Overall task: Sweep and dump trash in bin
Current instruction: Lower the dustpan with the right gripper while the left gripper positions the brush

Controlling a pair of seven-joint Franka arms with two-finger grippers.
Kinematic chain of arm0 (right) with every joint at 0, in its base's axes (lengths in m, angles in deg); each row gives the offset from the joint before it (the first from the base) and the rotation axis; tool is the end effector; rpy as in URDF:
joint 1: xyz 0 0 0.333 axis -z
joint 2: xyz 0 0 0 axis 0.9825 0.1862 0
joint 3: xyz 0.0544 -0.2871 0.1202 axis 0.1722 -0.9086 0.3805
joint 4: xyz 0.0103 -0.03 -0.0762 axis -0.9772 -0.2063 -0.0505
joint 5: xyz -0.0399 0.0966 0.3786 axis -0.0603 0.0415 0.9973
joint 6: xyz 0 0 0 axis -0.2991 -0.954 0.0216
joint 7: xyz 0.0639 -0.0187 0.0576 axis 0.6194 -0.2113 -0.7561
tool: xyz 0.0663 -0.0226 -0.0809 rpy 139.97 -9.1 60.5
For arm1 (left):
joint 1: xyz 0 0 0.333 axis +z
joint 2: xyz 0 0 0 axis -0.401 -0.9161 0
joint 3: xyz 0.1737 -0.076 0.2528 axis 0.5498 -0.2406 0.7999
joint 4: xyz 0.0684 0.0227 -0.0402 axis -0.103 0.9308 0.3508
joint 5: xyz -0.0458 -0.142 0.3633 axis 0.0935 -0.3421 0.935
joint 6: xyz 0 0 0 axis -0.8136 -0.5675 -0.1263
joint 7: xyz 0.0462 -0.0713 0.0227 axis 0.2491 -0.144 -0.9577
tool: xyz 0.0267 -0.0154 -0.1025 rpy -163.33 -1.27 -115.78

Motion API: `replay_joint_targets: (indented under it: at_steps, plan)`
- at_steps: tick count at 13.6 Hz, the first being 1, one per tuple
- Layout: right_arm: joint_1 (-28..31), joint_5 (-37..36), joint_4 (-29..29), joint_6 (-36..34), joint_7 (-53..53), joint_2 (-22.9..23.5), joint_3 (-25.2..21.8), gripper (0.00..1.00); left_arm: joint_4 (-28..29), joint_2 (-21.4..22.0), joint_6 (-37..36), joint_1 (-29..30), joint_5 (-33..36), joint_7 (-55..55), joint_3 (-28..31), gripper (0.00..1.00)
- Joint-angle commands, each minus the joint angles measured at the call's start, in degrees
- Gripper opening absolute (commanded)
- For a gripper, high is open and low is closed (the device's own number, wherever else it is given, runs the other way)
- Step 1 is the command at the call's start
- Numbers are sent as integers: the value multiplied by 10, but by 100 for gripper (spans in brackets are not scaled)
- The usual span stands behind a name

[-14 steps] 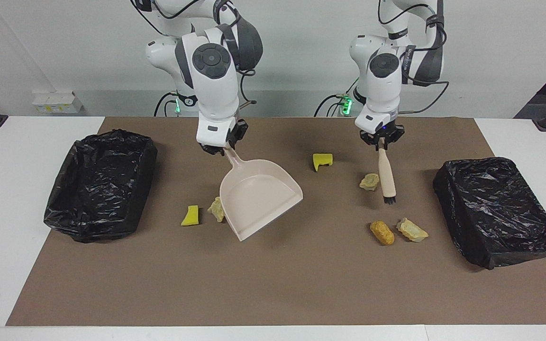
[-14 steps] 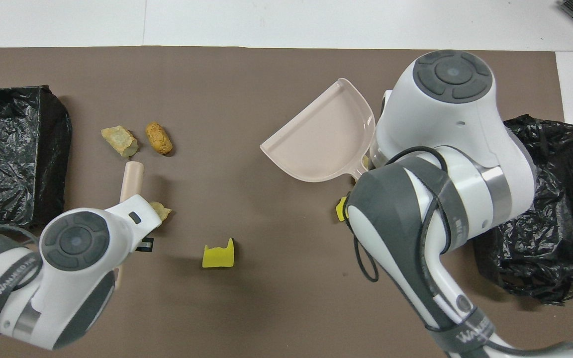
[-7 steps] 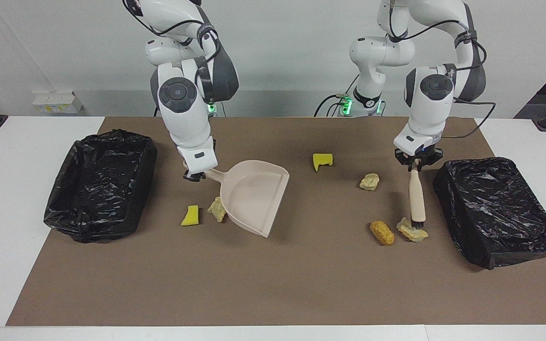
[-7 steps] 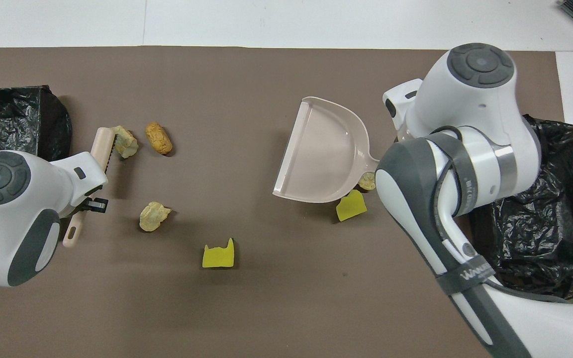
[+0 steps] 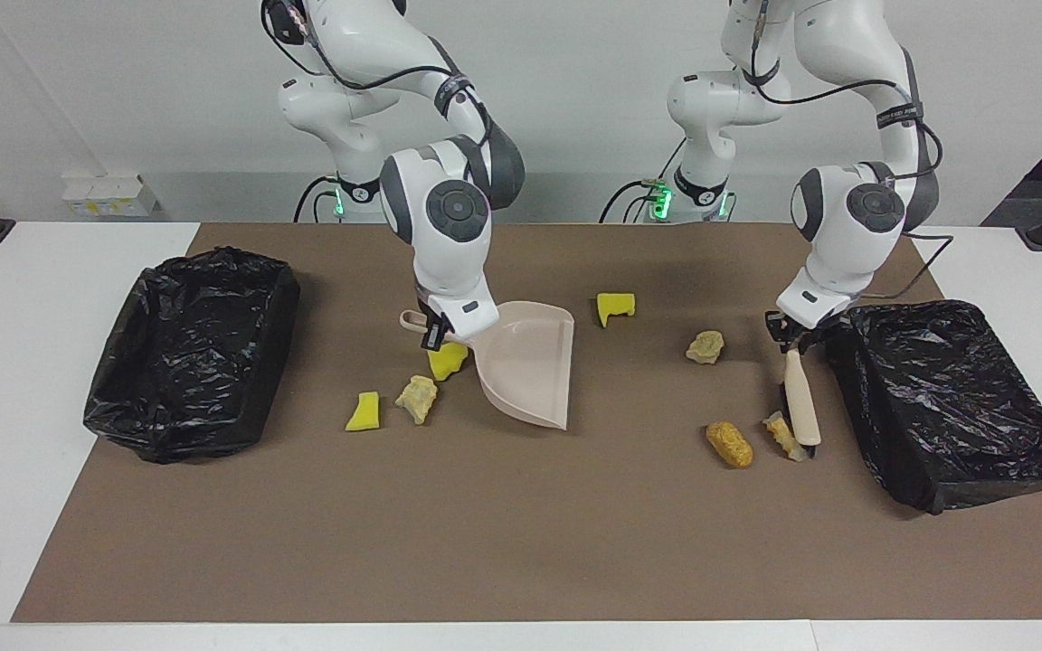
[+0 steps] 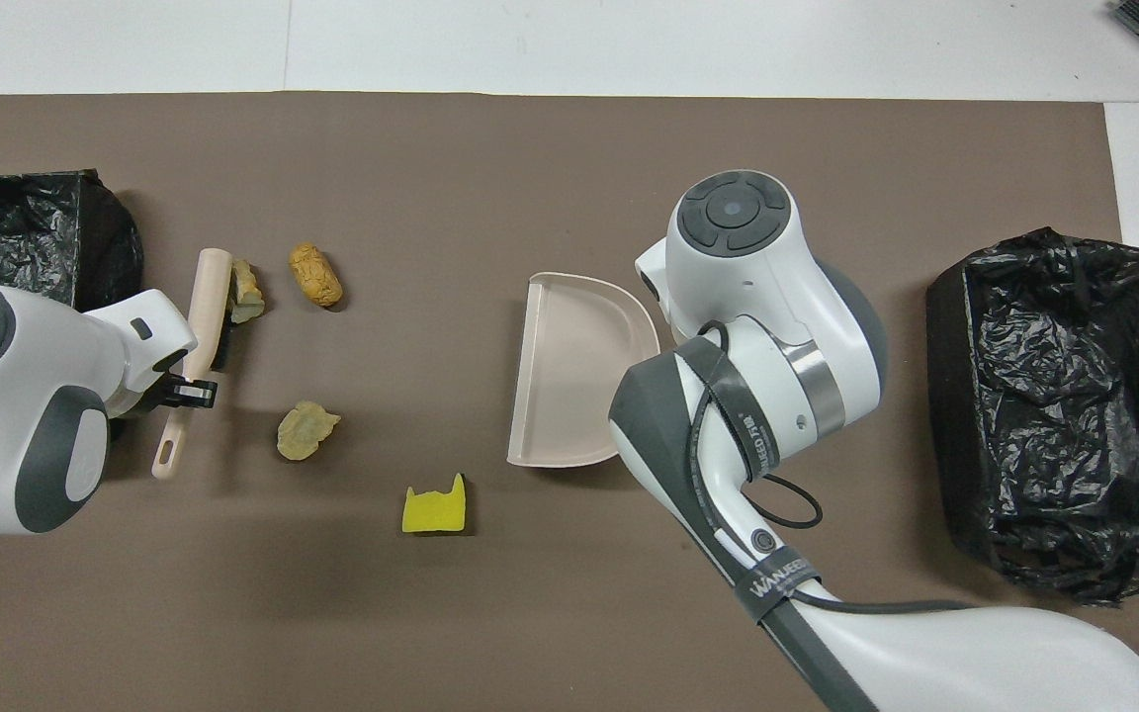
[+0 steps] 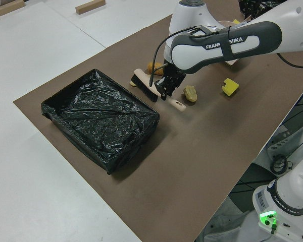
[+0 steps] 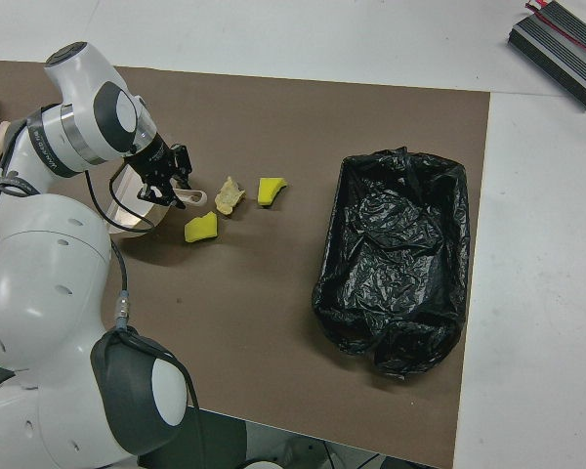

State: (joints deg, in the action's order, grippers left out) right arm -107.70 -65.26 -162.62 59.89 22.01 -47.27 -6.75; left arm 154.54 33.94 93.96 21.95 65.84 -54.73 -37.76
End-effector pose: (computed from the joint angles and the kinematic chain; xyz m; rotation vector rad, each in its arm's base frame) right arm 0.5733 0.2614 0.4050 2.3906 1.9397 -0.4447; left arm 0.5336 -0.0317 0.3568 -3.0584 0.3129 0.0207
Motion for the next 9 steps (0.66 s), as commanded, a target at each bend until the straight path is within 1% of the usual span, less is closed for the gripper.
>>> replay_joint_targets:
  at_steps: [1, 2, 4, 6, 7, 8, 9]
  plan:
    - [-24, -53, -18, 1, 30, 6, 0, 0, -6, -6, -3, -40, -27, 3, 1, 0]
    - [-28, -78, -27, -1, 32, 5, 2, 0, -3, -4, -8, -56, -29, 2, 1, 0]
    - [-30, -78, -30, 5, 44, 6, 2, 0, -1, -2, -15, -80, -49, 1, 1, 0]
    - [-37, -77, -34, 18, 79, 10, 3, 0, -4, 1, -43, -116, -54, -3, 0, 0]
    - [-37, -76, -35, 21, 86, 11, 3, 0, -11, 1, -54, -131, -54, -21, 0, 0]
    - [-37, -76, -35, 21, 88, 11, 4, 0, -18, 5, -66, -133, -54, -25, 0, 0]
    - [-37, -76, -35, 22, 97, 11, 4, 0, -45, 4, -95, -130, -49, -21, 1, 0]
